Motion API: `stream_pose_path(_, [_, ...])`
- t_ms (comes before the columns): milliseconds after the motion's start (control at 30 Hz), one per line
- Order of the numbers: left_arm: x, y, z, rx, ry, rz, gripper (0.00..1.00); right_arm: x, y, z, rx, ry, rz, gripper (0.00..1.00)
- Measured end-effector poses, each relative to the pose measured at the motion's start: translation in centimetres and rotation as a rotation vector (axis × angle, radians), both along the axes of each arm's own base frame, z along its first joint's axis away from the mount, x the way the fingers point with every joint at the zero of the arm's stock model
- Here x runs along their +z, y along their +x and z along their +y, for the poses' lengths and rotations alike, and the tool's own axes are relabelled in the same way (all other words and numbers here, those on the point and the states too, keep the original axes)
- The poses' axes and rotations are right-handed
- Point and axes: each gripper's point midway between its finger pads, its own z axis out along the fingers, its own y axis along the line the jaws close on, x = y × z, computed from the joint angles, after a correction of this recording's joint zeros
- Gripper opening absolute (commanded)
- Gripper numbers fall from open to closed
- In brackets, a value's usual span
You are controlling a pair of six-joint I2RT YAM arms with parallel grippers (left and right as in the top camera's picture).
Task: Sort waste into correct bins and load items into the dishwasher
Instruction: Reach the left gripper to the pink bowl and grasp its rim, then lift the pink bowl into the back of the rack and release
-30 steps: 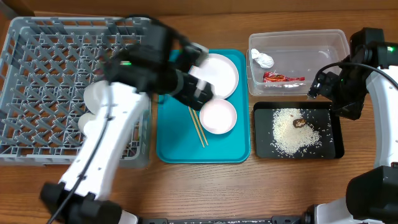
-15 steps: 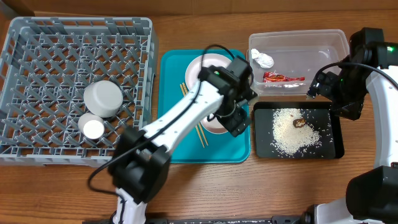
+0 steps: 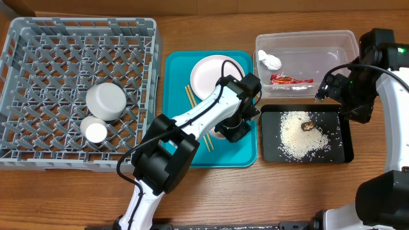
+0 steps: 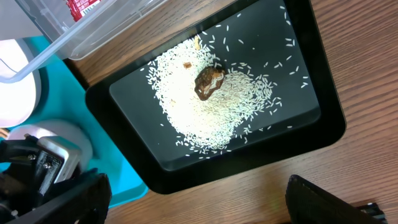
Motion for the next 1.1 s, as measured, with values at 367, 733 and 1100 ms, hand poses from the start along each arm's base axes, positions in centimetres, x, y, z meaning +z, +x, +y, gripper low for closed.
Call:
stream_pose_path(367, [7.5,3.9,-0.6,0.078,-0.054,-0.090,0.04,0.0,-0.1,0.0,0.000,0.001,0.005,0.91])
stream_pose_path(733, [21.2,12.3,6.5,0.330,-0.307,-0.347,0.04,0.0,-0.3,0.0,0.000,0.002,0.011,0.91])
stream_pose_path(1100, [27.0,15.6,16.8,0.482,-0.698,-0.334,0.04,0.0,-0.3,0.0,0.000,0.002,0.011,0.91])
